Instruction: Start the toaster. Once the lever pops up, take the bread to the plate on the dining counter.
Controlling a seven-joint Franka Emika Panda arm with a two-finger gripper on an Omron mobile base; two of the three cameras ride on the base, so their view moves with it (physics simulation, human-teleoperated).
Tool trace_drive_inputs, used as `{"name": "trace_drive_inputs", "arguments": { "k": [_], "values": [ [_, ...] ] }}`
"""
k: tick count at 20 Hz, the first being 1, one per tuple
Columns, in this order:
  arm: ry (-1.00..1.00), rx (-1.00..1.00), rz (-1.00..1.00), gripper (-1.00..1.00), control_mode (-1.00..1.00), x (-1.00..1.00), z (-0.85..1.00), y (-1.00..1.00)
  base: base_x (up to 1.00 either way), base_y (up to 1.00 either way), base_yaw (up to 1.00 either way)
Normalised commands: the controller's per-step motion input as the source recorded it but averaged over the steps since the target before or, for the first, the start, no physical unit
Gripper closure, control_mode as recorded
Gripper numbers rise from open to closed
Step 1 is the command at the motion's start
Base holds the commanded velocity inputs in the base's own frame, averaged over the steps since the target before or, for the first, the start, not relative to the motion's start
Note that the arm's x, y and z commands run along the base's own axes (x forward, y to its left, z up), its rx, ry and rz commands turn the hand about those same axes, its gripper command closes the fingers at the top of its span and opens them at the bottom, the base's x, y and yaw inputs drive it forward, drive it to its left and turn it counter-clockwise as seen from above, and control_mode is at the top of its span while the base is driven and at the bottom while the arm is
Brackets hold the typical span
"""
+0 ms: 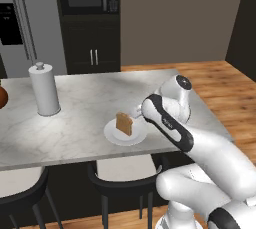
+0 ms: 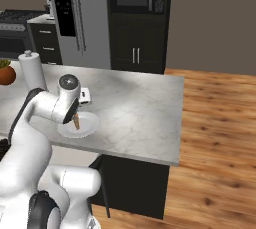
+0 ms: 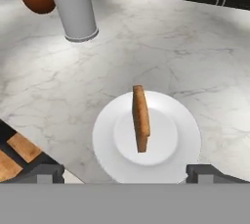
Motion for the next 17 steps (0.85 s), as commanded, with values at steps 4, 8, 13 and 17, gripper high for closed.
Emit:
{"name": "trace_drive_inputs", "arguments": {
  "k": [4,8,13,17],
  "values": [
    [0.00,0.00,-0.14,-1.00,-1.00,-0.46,0.54,-0.27,0.00,0.00,0.00],
    [0.00,0.00,-0.13,-1.00,-1.00,-0.60,0.33,-0.50,0.00,0.00,0.00],
    [0.00,0.00,-0.13,-1.00,-1.00,-0.65,0.16,-0.65,0.00,0.00,0.00],
    [0.00,0.00,-0.11,-1.00,-1.00,-0.48,0.20,-0.71,0.00,0.00,0.00]
  ]
}}
